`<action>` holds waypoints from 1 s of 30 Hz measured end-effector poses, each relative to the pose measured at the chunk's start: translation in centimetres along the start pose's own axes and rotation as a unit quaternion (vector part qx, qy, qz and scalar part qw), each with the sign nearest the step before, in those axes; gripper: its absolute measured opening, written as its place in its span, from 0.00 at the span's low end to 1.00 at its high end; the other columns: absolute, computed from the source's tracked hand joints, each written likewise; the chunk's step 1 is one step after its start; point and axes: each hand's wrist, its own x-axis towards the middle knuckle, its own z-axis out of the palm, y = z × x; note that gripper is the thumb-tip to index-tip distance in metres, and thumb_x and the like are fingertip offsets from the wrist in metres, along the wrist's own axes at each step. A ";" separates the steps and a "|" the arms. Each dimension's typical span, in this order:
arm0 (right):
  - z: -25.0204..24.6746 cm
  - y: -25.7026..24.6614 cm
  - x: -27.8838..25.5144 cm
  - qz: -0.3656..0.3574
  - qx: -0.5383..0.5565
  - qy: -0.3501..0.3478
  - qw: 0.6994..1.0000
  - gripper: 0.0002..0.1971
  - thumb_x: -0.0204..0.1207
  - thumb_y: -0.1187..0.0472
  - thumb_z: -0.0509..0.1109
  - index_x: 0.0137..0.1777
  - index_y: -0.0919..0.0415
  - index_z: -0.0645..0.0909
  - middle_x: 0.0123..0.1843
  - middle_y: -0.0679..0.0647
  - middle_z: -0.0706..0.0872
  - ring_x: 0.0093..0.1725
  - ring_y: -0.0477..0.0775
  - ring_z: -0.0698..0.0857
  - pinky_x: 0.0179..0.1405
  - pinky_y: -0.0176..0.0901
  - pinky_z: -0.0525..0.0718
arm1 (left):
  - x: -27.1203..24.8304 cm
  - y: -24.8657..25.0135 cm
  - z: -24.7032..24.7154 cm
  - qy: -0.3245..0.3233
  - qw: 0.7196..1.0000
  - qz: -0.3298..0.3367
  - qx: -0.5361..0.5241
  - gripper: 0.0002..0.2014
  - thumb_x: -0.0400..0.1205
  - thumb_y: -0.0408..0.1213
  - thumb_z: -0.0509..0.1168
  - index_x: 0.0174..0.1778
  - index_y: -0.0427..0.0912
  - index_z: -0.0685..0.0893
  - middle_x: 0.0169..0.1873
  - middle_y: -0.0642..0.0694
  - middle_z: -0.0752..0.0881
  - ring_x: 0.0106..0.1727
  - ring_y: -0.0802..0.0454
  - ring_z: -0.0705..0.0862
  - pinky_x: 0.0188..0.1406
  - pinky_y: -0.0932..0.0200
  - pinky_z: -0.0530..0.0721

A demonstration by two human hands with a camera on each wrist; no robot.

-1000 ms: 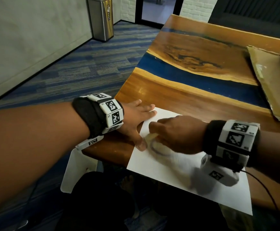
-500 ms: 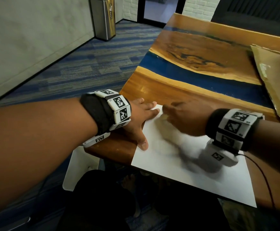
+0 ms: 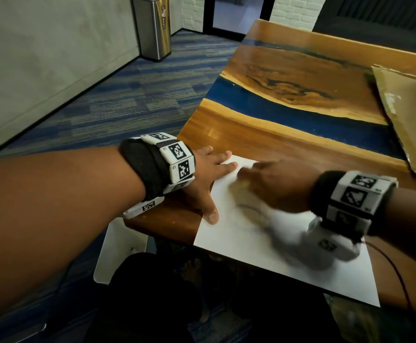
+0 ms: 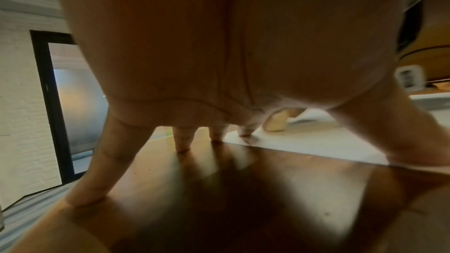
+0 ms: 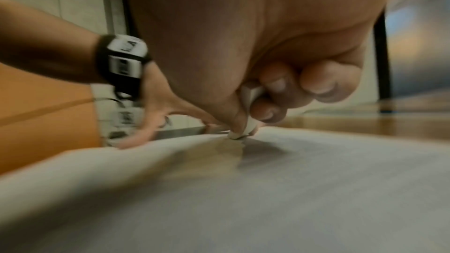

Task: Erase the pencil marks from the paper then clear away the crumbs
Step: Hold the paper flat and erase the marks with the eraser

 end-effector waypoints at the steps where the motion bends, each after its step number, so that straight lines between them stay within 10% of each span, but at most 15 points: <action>1: -0.2 1.1 0.3 0.042 -0.016 0.013 0.999 0.18 0.88 0.48 0.53 0.75 0.48 0.68 0.56 0.50 0.82 0.45 0.54 0.83 0.42 0.49 0.86 | 0.0 0.0 0.0 0.000 1.000 0.000 0.001 0.69 0.60 0.78 0.71 0.85 0.62 0.30 0.86 0.54 0.30 0.87 0.37 0.35 0.81 0.27 0.48; 7: 0.0 -3.0 -1.8 -0.089 0.042 0.002 0.995 0.17 0.87 0.48 0.55 0.73 0.48 0.67 0.54 0.51 0.80 0.42 0.58 0.83 0.38 0.52 0.83 | 0.2 0.1 0.0 -0.004 1.000 -0.001 0.005 0.69 0.60 0.78 0.71 0.85 0.63 0.30 0.86 0.54 0.30 0.87 0.36 0.35 0.81 0.27 0.48; 13: -0.2 0.2 0.2 0.034 0.010 0.025 0.999 0.17 0.87 0.48 0.54 0.73 0.49 0.67 0.57 0.51 0.82 0.44 0.55 0.83 0.42 0.52 0.86 | 0.1 0.0 -0.1 -0.002 1.000 -0.006 0.003 0.69 0.59 0.79 0.70 0.85 0.64 0.31 0.86 0.55 0.30 0.87 0.36 0.36 0.80 0.26 0.49; 17: -0.4 -3.7 -1.4 -0.127 0.070 -0.020 0.989 0.17 0.86 0.48 0.56 0.73 0.44 0.68 0.58 0.51 0.82 0.49 0.59 0.84 0.48 0.55 0.85 | -0.1 0.2 -0.2 -0.005 1.000 -0.009 0.011 0.70 0.58 0.79 0.71 0.84 0.64 0.30 0.86 0.54 0.29 0.87 0.37 0.35 0.81 0.27 0.48; 22: -0.8 1.3 0.7 0.033 0.004 0.004 0.999 0.17 0.87 0.48 0.54 0.73 0.47 0.68 0.59 0.51 0.83 0.48 0.54 0.83 0.48 0.52 0.86 | -0.2 0.2 -0.1 0.004 1.000 -0.009 0.017 0.69 0.59 0.78 0.71 0.85 0.63 0.31 0.87 0.53 0.31 0.87 0.35 0.37 0.80 0.26 0.50; 27: -0.5 -3.7 -1.4 -0.146 0.061 -0.013 0.987 0.17 0.86 0.48 0.57 0.73 0.44 0.69 0.58 0.50 0.82 0.49 0.58 0.85 0.45 0.54 0.84 | -0.2 0.4 -0.1 0.002 1.000 -0.009 0.011 0.70 0.60 0.77 0.72 0.85 0.62 0.30 0.86 0.53 0.30 0.87 0.35 0.36 0.81 0.28 0.48; 30: -0.7 0.1 0.6 -0.016 0.006 -0.003 1.000 0.17 0.87 0.49 0.56 0.75 0.46 0.68 0.63 0.49 0.83 0.50 0.54 0.82 0.44 0.46 0.77 | -0.1 0.3 -0.1 0.002 1.000 -0.011 0.014 0.70 0.59 0.78 0.72 0.85 0.62 0.31 0.87 0.52 0.30 0.87 0.34 0.37 0.80 0.27 0.49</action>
